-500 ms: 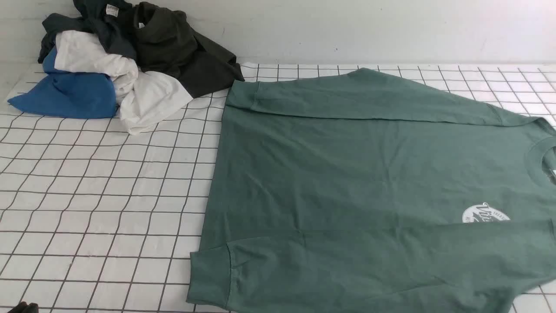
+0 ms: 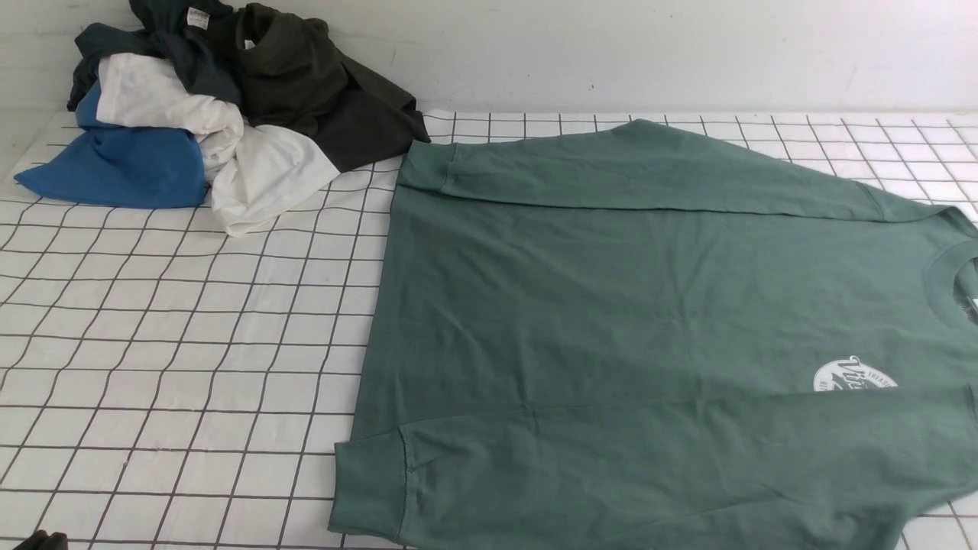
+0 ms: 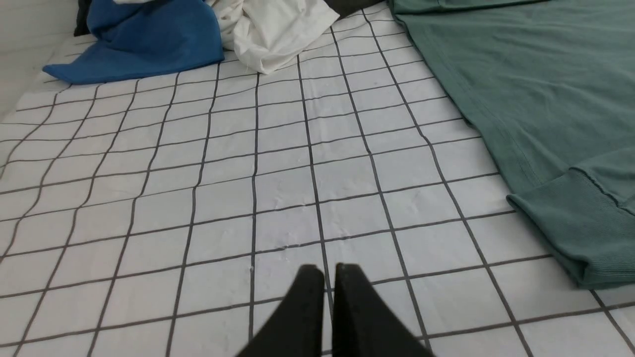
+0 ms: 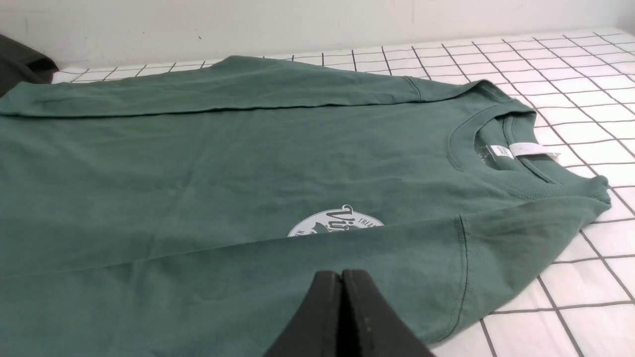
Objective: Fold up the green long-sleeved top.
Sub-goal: Use the left arm to clamp the cuff closest to it
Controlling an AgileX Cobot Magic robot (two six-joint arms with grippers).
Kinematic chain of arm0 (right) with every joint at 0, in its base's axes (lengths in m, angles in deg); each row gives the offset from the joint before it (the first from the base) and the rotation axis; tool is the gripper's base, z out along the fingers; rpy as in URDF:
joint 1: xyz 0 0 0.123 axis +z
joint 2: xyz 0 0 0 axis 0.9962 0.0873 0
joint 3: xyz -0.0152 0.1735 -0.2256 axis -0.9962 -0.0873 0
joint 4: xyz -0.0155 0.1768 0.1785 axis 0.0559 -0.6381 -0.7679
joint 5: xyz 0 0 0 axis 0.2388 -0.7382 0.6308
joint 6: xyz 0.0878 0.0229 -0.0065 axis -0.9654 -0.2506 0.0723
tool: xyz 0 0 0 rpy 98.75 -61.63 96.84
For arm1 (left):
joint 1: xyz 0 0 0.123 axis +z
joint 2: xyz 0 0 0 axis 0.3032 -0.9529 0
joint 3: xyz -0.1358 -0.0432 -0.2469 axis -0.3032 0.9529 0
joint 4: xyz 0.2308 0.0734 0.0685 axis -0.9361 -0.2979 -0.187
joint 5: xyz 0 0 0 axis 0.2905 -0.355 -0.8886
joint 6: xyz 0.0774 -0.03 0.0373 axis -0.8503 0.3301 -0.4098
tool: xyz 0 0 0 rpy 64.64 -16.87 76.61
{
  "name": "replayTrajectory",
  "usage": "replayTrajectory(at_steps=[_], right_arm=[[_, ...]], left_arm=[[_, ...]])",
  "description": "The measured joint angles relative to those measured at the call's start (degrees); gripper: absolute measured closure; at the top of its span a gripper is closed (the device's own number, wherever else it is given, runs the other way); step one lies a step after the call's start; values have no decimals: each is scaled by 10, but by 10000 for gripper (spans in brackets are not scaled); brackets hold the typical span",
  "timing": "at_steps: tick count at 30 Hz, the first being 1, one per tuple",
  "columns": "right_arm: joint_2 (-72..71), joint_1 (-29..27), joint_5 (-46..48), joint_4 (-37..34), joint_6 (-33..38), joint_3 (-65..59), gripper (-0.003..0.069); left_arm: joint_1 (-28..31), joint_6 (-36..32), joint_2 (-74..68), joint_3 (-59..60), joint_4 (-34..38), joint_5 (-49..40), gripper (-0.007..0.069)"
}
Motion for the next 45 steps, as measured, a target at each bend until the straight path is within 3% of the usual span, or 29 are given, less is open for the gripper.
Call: replayTrajectory(at_steps=[16,26,32,36,42,45], right_arm=[[0,0,-15,3,0,-1,673],[0,0,-403,-8,-38,-4,673],[0,0,-484,-32,-135,-4,673],[0,-1,-497,-38,-151,-4,673],[20,-1,-489,-46,-120,21,673],[78,-1,-409,-2,-91,114,673]], left_arm=[[0,-6,0,3,-14,31,609],[0,0,0,4,-14,426,609],[0,7,0,4,17,595,609],[0,8,-12,-20,42,583,609],[0,5,-146,-186,53,423,609],[0,6,-285,-279,59,344,609]])
